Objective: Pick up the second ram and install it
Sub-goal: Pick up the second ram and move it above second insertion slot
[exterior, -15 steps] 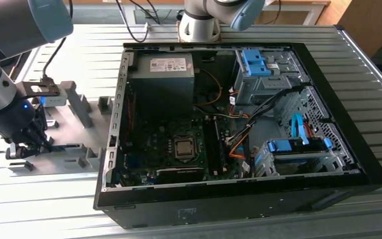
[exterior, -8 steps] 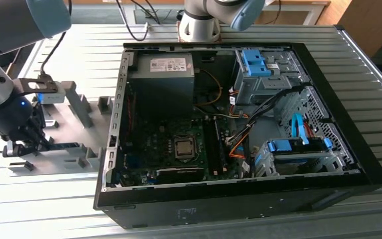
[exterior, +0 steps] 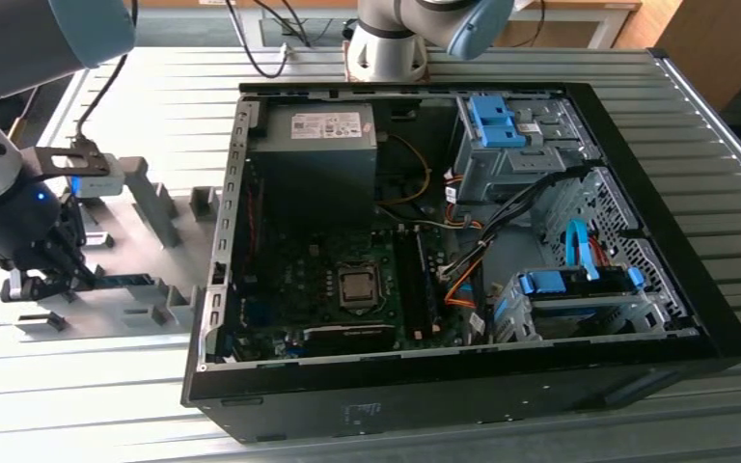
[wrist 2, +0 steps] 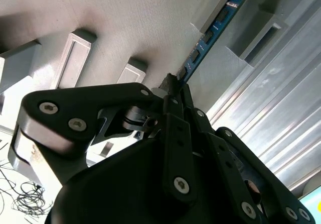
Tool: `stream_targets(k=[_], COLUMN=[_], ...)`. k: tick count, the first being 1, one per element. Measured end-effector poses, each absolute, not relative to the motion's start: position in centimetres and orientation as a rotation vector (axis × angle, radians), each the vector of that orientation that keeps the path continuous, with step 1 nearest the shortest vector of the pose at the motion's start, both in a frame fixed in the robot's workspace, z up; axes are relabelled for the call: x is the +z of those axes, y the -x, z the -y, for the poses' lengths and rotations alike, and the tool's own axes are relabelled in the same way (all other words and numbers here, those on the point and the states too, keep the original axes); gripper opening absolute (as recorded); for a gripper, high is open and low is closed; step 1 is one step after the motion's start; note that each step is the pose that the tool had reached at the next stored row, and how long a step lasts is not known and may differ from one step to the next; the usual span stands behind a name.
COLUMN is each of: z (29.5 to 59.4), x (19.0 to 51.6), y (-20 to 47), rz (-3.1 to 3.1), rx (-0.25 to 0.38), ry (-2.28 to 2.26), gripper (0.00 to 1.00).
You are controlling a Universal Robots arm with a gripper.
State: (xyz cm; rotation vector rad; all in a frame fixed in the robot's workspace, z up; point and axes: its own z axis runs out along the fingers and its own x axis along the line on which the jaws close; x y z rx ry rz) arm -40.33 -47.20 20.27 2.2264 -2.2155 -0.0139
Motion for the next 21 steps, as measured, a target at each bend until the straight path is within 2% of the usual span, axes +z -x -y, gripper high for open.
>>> stream_targets(k=[21], z=[47.2], x=[20.81], y=[40.33], rz=[2.215], rx=[-0.013], ry=[-2.226], gripper=[0.14])
